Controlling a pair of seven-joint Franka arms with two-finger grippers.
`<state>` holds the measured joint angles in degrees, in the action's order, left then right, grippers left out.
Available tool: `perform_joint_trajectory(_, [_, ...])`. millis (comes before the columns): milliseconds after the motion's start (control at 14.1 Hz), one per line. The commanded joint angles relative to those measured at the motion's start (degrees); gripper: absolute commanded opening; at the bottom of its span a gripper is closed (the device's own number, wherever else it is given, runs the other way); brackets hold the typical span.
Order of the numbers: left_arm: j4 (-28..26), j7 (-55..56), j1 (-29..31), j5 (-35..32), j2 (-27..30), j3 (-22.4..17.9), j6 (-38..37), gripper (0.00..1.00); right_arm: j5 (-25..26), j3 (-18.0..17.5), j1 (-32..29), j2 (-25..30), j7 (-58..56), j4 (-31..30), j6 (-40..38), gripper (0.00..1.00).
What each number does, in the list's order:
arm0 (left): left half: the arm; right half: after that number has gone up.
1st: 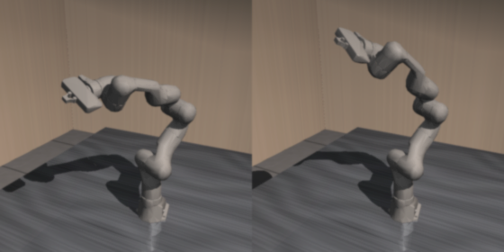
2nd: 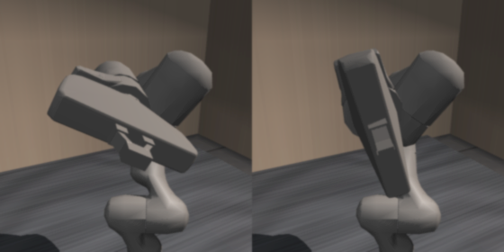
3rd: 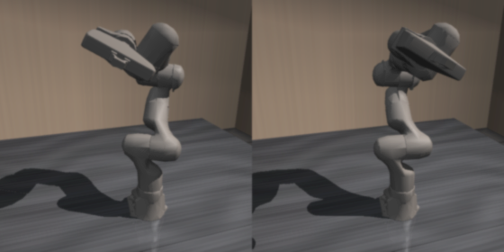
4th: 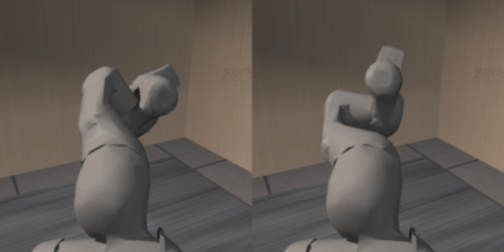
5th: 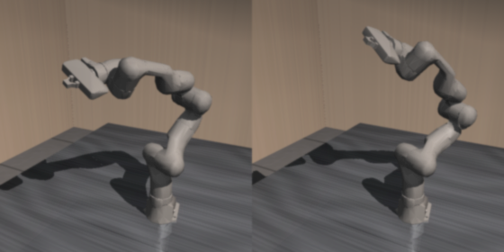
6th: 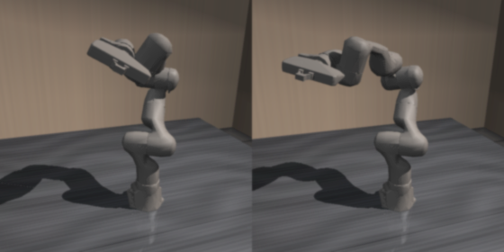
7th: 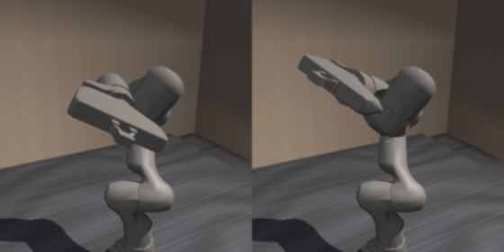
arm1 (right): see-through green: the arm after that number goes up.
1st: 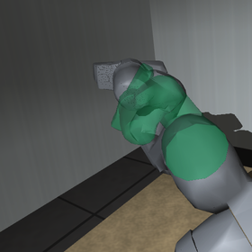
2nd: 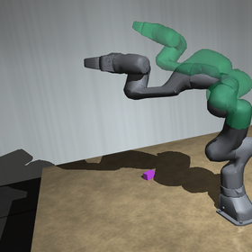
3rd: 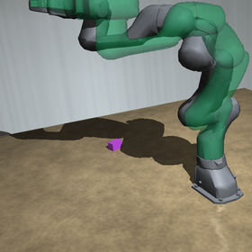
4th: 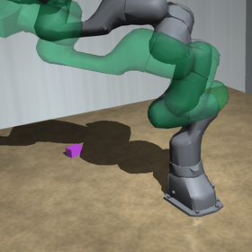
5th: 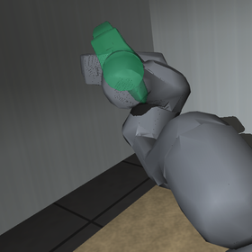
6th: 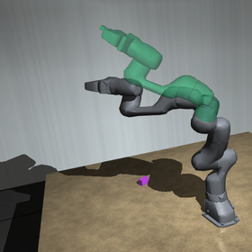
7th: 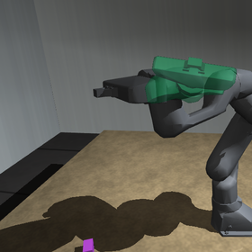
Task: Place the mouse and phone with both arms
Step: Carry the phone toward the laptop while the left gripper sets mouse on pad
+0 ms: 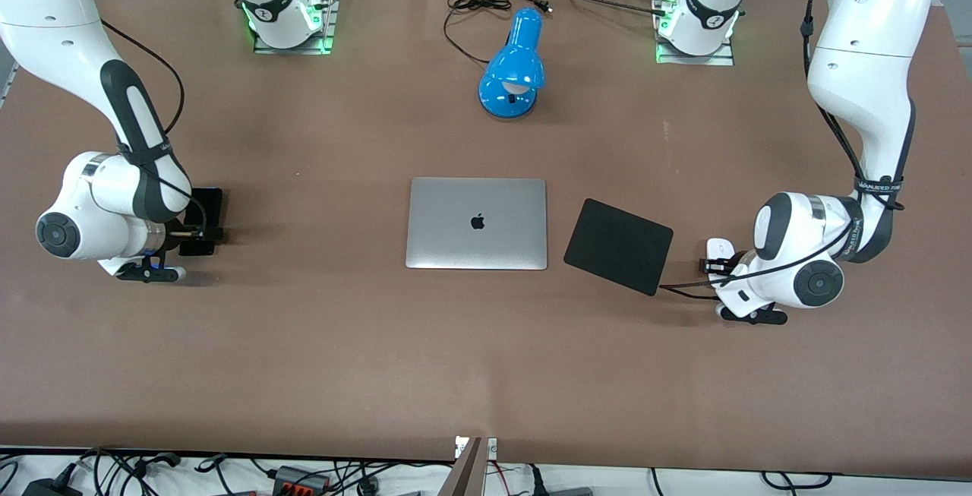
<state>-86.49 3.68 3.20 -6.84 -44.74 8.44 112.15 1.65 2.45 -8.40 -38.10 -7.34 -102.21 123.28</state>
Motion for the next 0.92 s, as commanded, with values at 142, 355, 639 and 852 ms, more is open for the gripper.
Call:
perform_joint_trajectory(142, [3.0,14.24,-10.65,1.47,-0.08,1.58,-4.3,0.37,-0.34,-0.52,-0.48,0.22,-2.76,-0.53,-1.1,0.32])
perform_joint_trajectory(355, [2.03,14.16,-10.75,4.63,0.01,3.15,-4.48,0.36,-0.68,-0.52,-0.22,1.97,-2.51,-0.1,-4.09,0.23])
perform_joint_trajectory(639, [1.06,15.13,-11.72,4.73,-0.61,3.43,-4.22,0.37,-1.04,-0.61,1.44,6.45,0.55,1.39,-10.85,0.22])
perform_joint_trajectory(852, [1.32,14.69,-13.3,3.67,-1.05,3.42,-3.78,0.41,-1.13,-0.78,2.06,6.46,1.18,3.33,-13.5,0.22])
